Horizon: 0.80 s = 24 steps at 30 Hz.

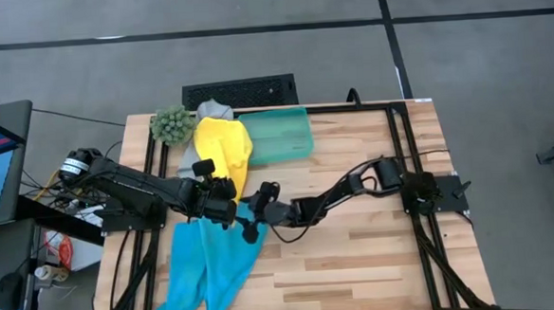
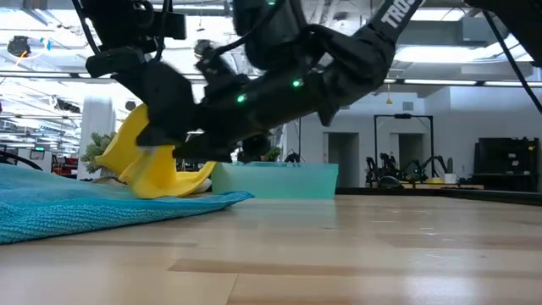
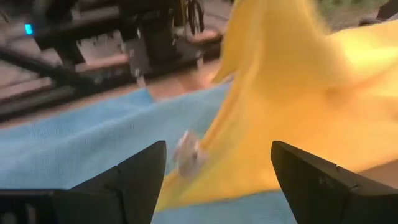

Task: Fold microfiber towels
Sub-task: Fold the yellow microfiber towel

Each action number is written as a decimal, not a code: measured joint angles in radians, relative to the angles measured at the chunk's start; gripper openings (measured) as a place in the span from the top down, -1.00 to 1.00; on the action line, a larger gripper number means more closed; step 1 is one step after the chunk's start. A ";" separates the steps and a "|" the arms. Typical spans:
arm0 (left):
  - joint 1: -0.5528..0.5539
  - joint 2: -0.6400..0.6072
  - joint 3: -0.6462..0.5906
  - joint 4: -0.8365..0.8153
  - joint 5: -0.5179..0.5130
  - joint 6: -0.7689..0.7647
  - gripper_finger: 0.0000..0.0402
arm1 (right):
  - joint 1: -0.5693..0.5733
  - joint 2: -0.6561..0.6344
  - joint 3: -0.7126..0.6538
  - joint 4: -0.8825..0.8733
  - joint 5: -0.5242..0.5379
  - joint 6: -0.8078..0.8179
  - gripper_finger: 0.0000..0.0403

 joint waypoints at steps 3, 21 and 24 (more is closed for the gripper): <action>0.000 0.000 0.000 0.000 0.000 0.000 1.00 | 0.006 0.022 0.064 -0.084 0.011 -0.008 -0.56; 0.000 0.000 0.000 0.057 -0.023 0.031 1.00 | -0.006 0.026 0.111 -0.255 0.064 0.126 -0.40; 0.000 0.000 0.000 0.057 -0.023 0.031 1.00 | -0.011 0.026 0.111 -0.272 0.063 0.145 -0.17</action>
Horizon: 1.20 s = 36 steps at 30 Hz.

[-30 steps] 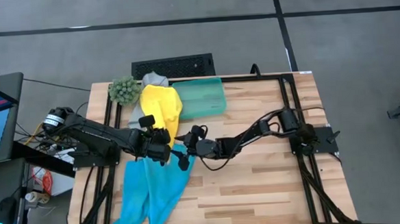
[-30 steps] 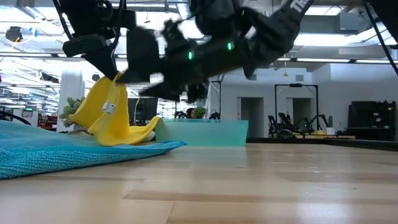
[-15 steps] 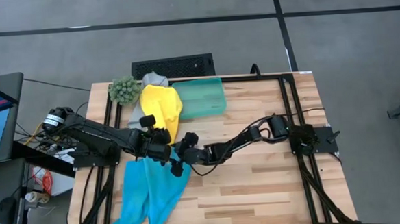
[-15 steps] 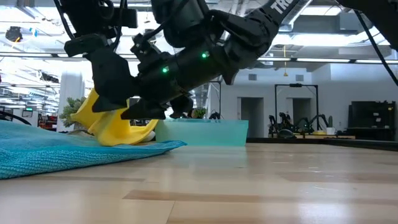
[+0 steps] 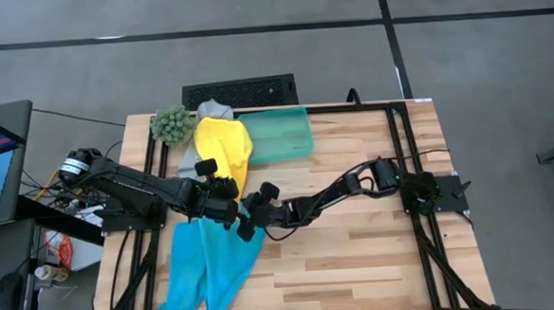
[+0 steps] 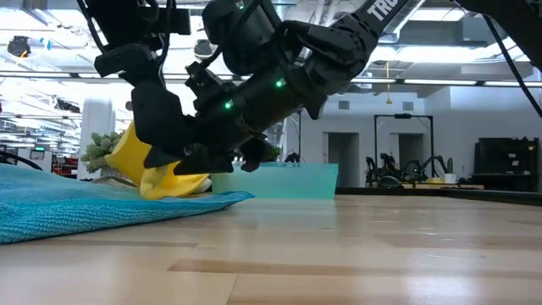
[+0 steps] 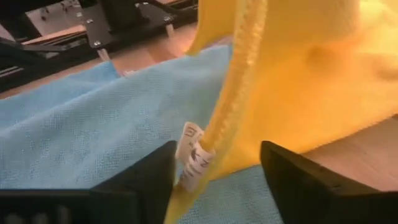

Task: Fold microfiber towels
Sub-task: Fold the yellow microfiber towel

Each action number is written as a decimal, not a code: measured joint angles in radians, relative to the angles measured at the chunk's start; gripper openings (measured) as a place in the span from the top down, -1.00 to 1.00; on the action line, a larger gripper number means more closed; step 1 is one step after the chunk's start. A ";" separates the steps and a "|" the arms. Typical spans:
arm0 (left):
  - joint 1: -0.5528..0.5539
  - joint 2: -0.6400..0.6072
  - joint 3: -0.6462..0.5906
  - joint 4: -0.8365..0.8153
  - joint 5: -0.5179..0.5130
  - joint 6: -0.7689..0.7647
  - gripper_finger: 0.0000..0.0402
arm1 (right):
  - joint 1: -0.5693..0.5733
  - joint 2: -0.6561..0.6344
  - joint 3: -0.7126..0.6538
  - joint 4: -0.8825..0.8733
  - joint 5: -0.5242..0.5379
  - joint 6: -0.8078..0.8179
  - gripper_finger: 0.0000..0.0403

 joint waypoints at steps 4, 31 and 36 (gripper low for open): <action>0.000 0.000 0.000 0.000 0.000 0.000 1.00 | -0.001 -0.001 0.000 -0.054 0.000 0.006 0.31; -0.001 0.000 -0.257 0.147 0.078 -0.168 0.21 | 0.135 -0.195 -0.002 -0.594 0.002 0.055 0.98; -0.001 0.000 -0.327 0.238 0.078 -0.188 0.25 | 0.148 -0.196 -0.002 -0.602 0.003 0.071 0.99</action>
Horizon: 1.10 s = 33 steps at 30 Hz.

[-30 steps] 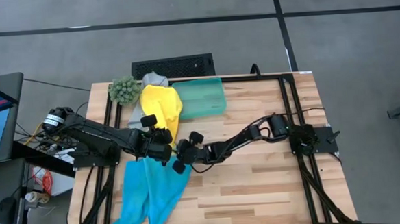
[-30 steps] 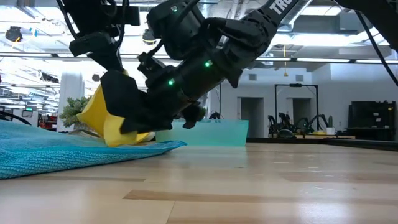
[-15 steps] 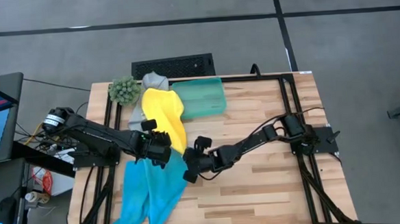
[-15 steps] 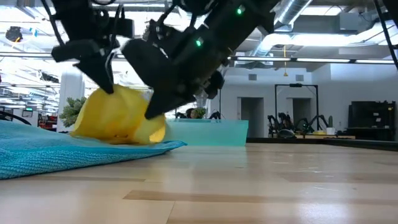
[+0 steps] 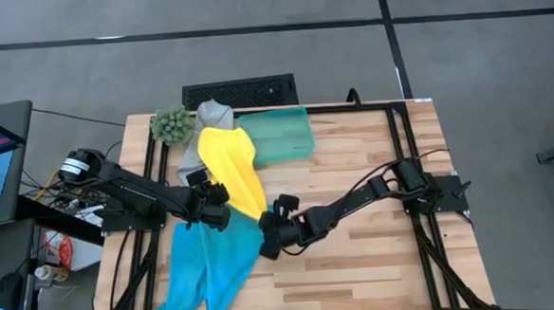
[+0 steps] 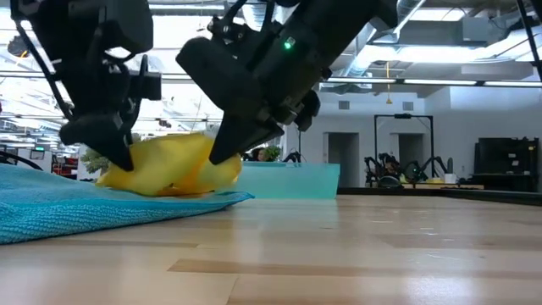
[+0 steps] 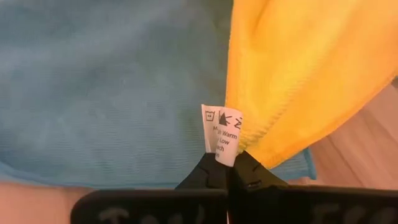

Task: Fold microfiber towels
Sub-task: Fold the yellow microfiber towel

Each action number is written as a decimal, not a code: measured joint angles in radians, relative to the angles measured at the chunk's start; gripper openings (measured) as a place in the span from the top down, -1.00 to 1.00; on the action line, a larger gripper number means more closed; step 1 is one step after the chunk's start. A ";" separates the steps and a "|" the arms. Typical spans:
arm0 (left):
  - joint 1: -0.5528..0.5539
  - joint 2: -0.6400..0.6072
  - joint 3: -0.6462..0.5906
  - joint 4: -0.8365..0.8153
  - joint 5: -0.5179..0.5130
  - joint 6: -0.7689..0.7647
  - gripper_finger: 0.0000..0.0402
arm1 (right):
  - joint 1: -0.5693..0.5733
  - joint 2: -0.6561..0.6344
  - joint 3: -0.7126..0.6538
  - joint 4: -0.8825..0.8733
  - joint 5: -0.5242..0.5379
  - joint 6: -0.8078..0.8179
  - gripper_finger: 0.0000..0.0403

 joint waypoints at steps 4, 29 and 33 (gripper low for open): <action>0.003 0.000 -0.048 0.105 0.003 0.006 0.41 | 0.001 0.000 0.000 -0.003 -0.001 0.016 0.98; -0.004 0.000 0.234 -0.126 0.112 -0.072 1.00 | 0.037 -0.311 0.000 -0.595 0.215 0.120 0.99; -0.024 0.000 0.419 -0.258 0.103 -0.040 1.00 | 0.051 -0.420 0.001 -0.781 0.268 0.198 0.99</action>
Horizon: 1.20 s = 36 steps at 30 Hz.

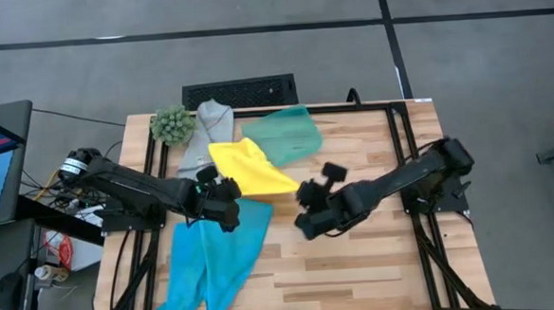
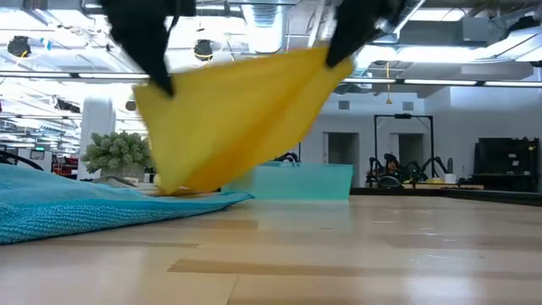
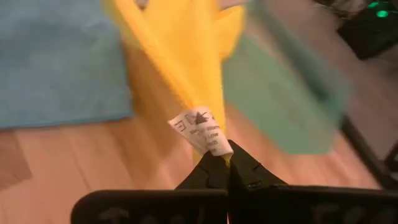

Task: Fold microfiber towels
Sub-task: Fold the yellow microfiber towel

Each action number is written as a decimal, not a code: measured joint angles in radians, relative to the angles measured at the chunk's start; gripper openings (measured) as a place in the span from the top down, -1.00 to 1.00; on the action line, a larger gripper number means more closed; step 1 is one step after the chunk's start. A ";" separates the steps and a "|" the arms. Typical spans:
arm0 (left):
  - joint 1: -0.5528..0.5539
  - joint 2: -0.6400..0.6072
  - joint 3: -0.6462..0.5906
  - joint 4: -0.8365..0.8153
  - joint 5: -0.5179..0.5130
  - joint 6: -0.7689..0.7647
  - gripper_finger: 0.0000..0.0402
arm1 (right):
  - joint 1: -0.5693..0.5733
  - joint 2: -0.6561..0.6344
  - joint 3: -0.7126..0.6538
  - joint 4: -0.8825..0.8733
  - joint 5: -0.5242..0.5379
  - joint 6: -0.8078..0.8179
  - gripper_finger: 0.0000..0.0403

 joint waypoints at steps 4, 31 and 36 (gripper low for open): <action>-0.018 0.001 0.179 -0.076 -0.029 0.040 1.00 | 0.025 -0.113 0.001 -0.124 0.022 0.069 0.99; 0.079 0.027 0.722 0.019 -0.069 0.558 1.00 | 0.128 -0.476 0.047 -0.429 0.077 0.190 0.99; 0.231 0.053 0.697 0.019 0.066 0.566 1.00 | 0.050 -0.473 0.052 -0.523 0.080 0.211 0.99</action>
